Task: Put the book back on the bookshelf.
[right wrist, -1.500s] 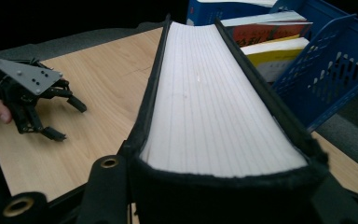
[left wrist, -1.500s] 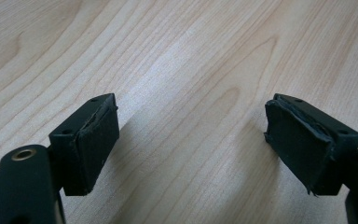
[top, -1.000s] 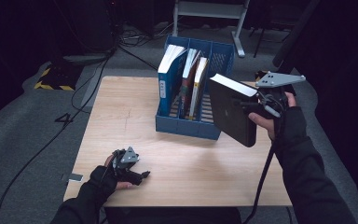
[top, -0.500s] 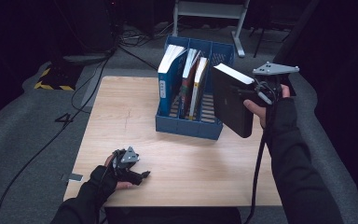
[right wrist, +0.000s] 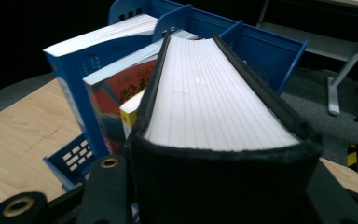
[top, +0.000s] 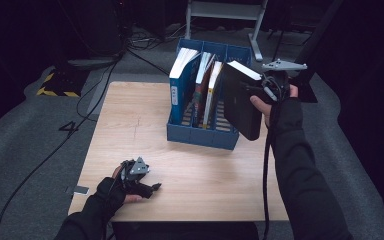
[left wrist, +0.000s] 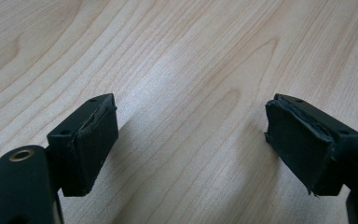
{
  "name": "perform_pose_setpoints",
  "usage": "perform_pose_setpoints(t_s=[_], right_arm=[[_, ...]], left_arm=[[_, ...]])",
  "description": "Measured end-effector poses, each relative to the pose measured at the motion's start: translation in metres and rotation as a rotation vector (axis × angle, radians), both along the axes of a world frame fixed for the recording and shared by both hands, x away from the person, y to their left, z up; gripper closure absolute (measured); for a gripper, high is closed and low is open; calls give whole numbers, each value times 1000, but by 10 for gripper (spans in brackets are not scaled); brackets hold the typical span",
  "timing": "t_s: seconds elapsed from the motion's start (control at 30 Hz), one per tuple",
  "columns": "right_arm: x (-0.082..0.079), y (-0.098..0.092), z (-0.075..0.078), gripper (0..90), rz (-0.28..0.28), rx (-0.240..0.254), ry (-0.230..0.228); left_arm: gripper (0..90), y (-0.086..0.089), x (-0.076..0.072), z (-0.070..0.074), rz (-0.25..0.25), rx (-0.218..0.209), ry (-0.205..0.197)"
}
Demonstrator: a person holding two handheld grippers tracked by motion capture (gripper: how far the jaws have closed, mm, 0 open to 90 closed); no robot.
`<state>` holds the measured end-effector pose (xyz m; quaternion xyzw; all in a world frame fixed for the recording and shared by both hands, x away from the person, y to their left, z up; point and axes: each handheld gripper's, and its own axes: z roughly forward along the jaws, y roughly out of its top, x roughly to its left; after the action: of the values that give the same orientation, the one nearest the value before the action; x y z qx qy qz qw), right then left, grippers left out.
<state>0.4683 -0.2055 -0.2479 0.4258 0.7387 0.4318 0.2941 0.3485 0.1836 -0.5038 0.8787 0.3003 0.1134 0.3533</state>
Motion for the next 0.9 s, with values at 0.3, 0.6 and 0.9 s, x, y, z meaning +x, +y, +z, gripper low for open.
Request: perform_pose_setpoints(t_s=[0.3,0.6,0.9], right_arm=[[5,-5,-7,531,-37,15,8],[22,2,-10,531,-95,27,10],[39,9,-11,531,-139,31,15]], left_arm=[[172,0,0,0,2,0,5],[170,-1,1,0,-5,-6,3],[170,0,1,0,-7,-3,2]])
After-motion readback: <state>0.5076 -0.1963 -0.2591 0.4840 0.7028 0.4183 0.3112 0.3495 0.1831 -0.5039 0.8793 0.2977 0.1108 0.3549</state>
